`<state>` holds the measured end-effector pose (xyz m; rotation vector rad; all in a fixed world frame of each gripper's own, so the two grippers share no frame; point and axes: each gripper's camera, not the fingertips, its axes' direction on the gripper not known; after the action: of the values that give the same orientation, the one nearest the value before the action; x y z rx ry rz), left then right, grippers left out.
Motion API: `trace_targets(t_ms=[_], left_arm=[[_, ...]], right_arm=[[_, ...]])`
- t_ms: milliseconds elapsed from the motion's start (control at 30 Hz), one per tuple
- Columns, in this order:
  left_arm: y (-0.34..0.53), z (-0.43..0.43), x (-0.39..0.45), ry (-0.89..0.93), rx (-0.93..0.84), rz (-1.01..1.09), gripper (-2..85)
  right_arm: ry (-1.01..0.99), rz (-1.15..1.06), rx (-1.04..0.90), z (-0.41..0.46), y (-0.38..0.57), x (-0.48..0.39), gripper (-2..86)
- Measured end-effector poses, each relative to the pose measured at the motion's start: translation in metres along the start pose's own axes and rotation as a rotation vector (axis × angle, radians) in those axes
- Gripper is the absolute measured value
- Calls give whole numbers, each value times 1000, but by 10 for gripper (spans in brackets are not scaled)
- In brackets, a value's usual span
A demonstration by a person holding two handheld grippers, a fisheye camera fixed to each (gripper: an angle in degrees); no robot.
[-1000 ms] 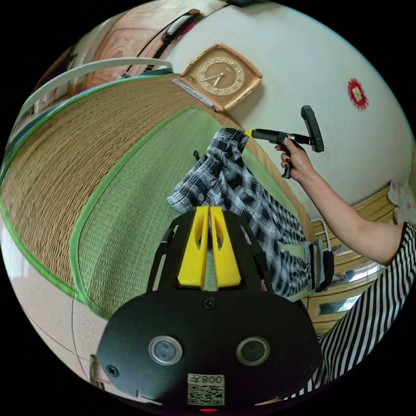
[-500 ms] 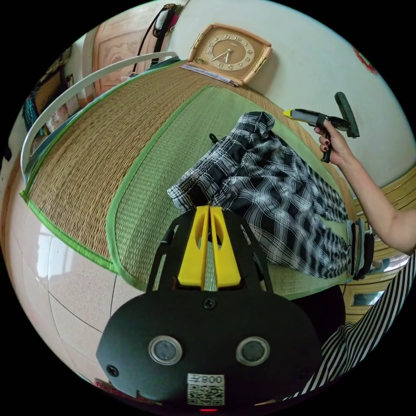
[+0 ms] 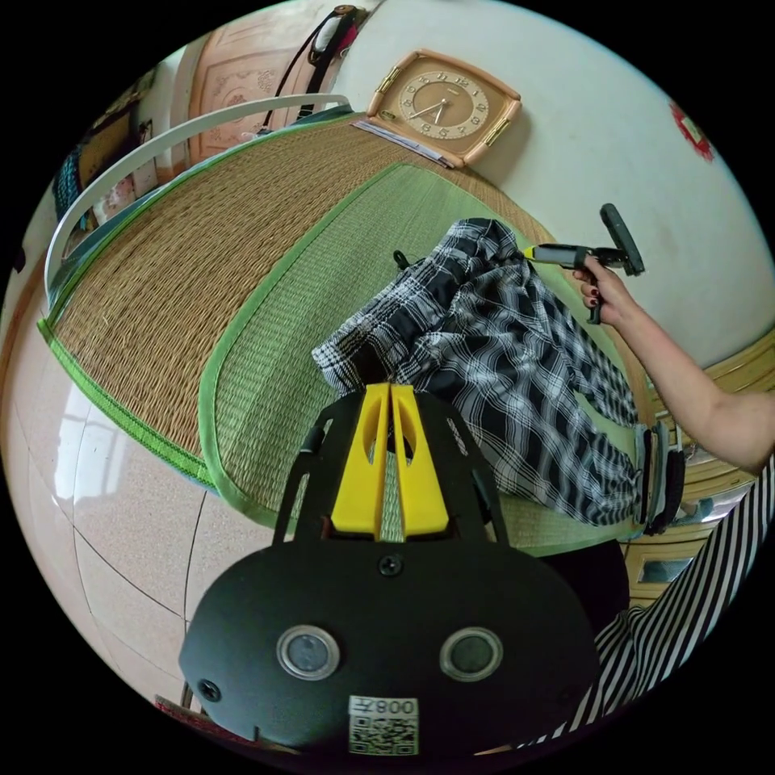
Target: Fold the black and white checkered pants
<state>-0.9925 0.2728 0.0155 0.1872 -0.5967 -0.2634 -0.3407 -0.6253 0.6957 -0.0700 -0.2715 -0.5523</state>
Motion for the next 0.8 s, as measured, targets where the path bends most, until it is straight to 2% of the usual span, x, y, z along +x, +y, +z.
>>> trace_targets(t_ms=[233,400,633,700,800], left_arm=[[8,0,14,-9,5,22,1],[13,-1,23,-5,14,14,1],[18,-1,39,-4,46,9,1],[20,-2,43,0,58,2,1],[22,-3,50,9,60,-19,1]], right_arm=[[-48,-145,76,-15,1,-45,2],[98,-134,-152,45,-50,-37,1],[142,-241,-65,43,-72,-48,1],[154,-221,-137,58,-76,-40,1],[93,-192,-125,59,-78,-29,1]])
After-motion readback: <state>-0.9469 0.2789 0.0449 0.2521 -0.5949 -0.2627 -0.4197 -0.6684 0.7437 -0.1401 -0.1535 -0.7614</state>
